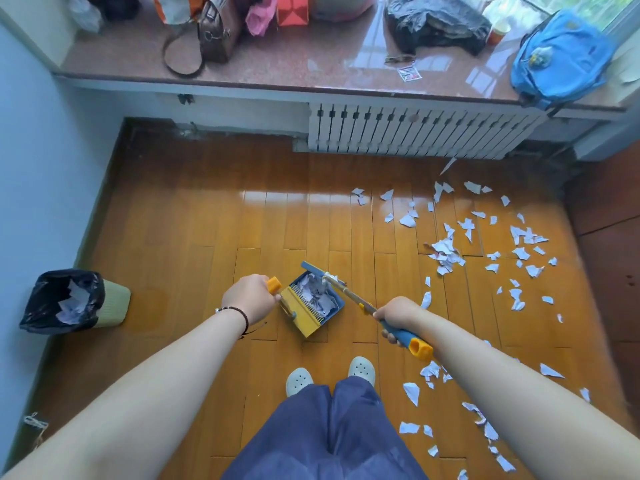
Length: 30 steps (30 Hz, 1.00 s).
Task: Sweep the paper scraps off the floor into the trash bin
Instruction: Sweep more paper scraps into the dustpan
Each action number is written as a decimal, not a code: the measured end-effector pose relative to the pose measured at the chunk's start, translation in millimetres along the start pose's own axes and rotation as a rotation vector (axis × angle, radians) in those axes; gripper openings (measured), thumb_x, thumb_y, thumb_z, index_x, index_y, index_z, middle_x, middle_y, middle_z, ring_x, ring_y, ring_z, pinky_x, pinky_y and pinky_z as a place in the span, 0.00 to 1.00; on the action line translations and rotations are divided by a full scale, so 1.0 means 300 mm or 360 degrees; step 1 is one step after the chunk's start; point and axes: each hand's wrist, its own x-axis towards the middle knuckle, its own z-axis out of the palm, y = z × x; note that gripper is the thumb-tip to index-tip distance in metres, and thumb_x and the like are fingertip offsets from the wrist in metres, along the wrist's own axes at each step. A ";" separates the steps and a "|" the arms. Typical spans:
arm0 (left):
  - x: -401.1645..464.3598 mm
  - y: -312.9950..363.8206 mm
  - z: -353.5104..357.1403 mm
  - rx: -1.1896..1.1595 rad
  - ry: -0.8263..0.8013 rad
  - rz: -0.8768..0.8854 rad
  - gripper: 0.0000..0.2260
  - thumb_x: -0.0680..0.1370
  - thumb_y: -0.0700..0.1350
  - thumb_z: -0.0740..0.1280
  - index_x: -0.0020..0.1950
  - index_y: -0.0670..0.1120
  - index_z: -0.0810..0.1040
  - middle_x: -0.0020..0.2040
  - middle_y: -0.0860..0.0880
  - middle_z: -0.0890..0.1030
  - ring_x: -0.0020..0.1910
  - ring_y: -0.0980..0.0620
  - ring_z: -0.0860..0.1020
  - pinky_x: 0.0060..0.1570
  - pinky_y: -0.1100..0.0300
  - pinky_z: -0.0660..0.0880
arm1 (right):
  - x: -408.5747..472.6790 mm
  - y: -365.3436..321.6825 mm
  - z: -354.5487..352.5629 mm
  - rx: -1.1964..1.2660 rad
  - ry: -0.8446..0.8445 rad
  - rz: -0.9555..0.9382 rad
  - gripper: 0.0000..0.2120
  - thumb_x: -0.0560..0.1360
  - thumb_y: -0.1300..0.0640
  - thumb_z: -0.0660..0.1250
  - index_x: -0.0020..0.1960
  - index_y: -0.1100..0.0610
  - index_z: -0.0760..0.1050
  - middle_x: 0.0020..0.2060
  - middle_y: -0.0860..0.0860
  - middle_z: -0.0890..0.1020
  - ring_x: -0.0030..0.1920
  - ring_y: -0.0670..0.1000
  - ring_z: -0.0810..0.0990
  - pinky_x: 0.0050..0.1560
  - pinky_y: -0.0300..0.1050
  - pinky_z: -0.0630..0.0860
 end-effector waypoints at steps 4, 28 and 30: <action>-0.025 -0.054 -0.011 -0.0007 0.0017 0.0016 0.11 0.80 0.54 0.67 0.41 0.51 0.73 0.38 0.51 0.79 0.39 0.48 0.79 0.35 0.59 0.72 | -0.029 -0.036 -0.001 0.0022 -0.0001 0.0003 0.08 0.81 0.56 0.60 0.54 0.61 0.71 0.31 0.56 0.75 0.23 0.50 0.73 0.23 0.38 0.71; -0.294 -0.271 -0.130 -0.0725 0.0427 -0.0301 0.11 0.79 0.53 0.69 0.43 0.47 0.81 0.34 0.48 0.80 0.32 0.48 0.76 0.30 0.60 0.67 | -0.249 -0.200 0.206 -0.0219 0.0376 -0.0499 0.08 0.76 0.64 0.64 0.53 0.65 0.74 0.36 0.59 0.76 0.29 0.54 0.74 0.26 0.40 0.74; -0.350 -0.286 -0.136 -0.0815 0.0500 -0.0339 0.11 0.79 0.52 0.69 0.41 0.47 0.80 0.32 0.48 0.79 0.31 0.48 0.75 0.29 0.60 0.67 | -0.276 -0.224 0.221 -0.0277 0.0391 -0.0574 0.08 0.76 0.63 0.64 0.54 0.65 0.74 0.36 0.59 0.77 0.29 0.54 0.74 0.27 0.41 0.75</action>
